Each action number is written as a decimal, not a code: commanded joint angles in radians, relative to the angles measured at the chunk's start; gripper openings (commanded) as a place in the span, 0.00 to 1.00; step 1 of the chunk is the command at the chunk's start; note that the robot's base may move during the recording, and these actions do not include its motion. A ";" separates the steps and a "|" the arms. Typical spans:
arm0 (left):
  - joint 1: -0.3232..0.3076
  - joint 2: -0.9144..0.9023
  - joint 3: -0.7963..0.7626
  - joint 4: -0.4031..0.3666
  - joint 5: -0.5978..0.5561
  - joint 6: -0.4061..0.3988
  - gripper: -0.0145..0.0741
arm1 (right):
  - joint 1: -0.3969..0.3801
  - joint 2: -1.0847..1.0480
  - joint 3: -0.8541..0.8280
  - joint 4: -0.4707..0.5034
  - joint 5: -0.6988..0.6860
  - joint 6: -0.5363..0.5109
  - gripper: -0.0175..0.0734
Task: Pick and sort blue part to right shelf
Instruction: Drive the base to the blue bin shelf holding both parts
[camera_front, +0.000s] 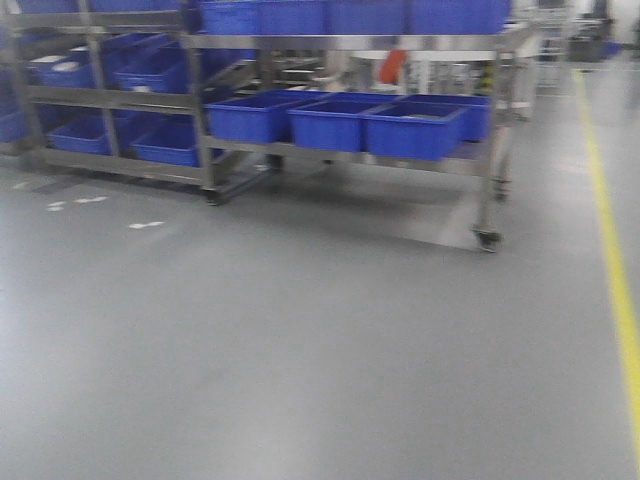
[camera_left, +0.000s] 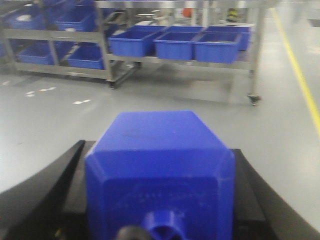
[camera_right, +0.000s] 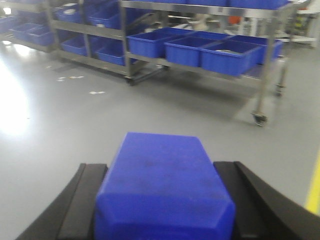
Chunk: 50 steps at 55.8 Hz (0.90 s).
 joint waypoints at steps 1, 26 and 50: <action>-0.001 0.024 -0.026 0.005 -0.092 -0.008 0.54 | -0.001 -0.001 -0.026 -0.028 -0.090 -0.011 0.41; -0.001 0.024 -0.026 0.005 -0.092 -0.008 0.54 | -0.001 -0.001 -0.026 -0.029 -0.090 -0.011 0.41; -0.001 0.024 -0.026 0.005 -0.092 -0.008 0.54 | -0.001 -0.001 -0.026 -0.029 -0.090 -0.011 0.41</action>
